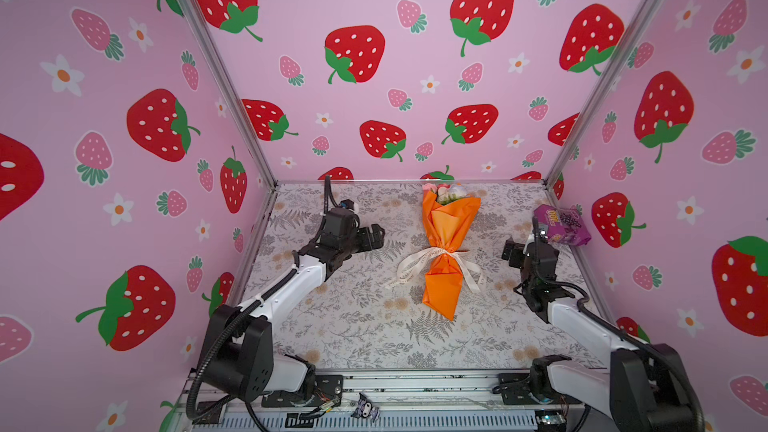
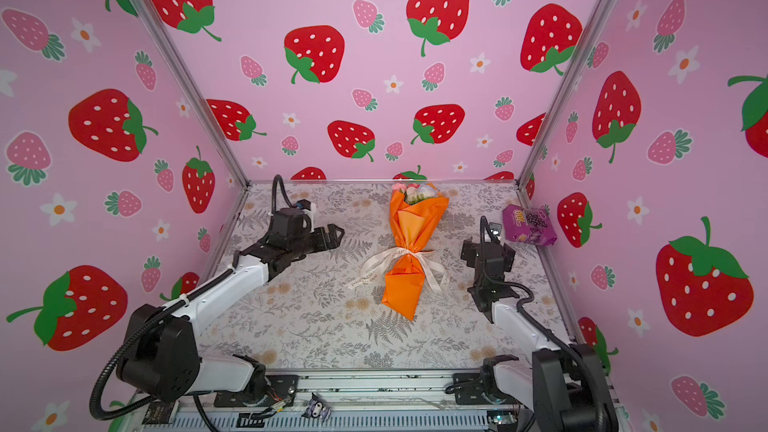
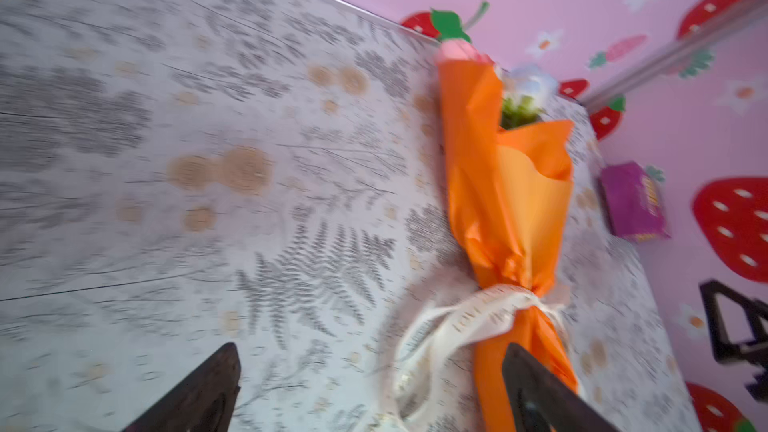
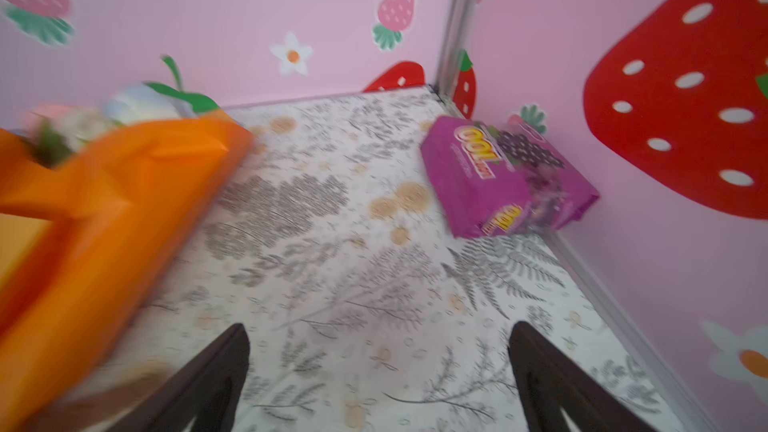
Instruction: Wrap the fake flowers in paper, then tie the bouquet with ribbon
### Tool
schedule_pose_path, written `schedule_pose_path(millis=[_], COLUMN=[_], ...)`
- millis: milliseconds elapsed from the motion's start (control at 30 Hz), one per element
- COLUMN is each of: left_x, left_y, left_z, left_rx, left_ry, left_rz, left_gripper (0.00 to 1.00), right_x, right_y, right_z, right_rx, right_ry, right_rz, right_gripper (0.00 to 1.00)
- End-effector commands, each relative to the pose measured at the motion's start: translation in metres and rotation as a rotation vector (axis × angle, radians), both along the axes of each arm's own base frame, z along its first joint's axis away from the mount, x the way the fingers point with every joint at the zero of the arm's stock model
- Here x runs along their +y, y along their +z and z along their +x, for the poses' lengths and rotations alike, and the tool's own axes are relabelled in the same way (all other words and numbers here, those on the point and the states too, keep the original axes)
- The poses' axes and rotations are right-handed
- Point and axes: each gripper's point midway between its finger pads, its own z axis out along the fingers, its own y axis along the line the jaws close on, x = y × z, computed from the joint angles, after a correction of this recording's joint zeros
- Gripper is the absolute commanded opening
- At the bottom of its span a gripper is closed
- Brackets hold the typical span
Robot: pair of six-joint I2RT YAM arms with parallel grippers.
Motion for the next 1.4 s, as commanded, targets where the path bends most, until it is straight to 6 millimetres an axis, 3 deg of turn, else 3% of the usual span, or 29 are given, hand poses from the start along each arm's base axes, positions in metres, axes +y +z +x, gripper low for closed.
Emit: schedule_pose_path(millis=[0,167,200,267,333,400,500,633,700,833,967,1367], left_x=[0.064,0.136,0.146,0.154,0.16,0.156,0.142,0.129,0.121,0.131,0.137,0.137], left_y=[-0.014,-0.028,-0.03,-0.039,-0.048,-0.058,-0.067,-0.059,-0.073,-0.08,-0.08,-0.08], left_z=[-0.004,-0.005,-0.006,-0.004,-0.001,0.006,0.013,0.021,0.025,0.014,0.02,0.019], left_rx=[0.0,0.005,0.005,-0.024,-0.05,-0.097,-0.166,-0.273,-0.285,-0.314,-0.29,-0.292], left_ry=[0.156,0.356,0.372,0.365,0.37,0.35,0.275,0.181,0.104,0.145,0.178,0.179], left_rz=[0.169,0.38,0.417,0.485,0.509,0.489,0.457,0.456,0.391,0.354,0.367,0.373], left_gripper=[0.99,0.99,0.99,0.99,0.99,0.99,0.99,0.99,0.99,0.99,0.99,0.99], right_x=[-0.028,0.0,0.013,0.024,0.021,0.021,0.02,-0.011,-0.009,-0.009,-0.009,-0.008], right_y=[0.01,0.004,0.006,-0.004,-0.007,0.003,0.006,-0.011,-0.008,-0.007,-0.008,-0.008], right_z=[0.01,0.025,0.029,0.032,0.022,0.004,-0.008,0.018,0.016,0.016,0.016,0.017], right_rx=[-0.105,-0.194,-0.207,-0.193,-0.232,-0.333,-0.35,-0.234,-0.256,-0.25,-0.249,-0.248], right_ry=[-0.135,0.071,0.152,0.235,0.246,0.275,0.272,0.056,0.053,0.052,0.053,0.053], right_rz=[-0.09,-0.073,-0.086,-0.084,-0.065,-0.059,-0.062,-0.032,-0.047,-0.049,-0.049,-0.051], right_gripper=[1.0,1.0,1.0,1.0,1.0,1.0,1.0,1.0,1.0,1.0,1.0,1.0])
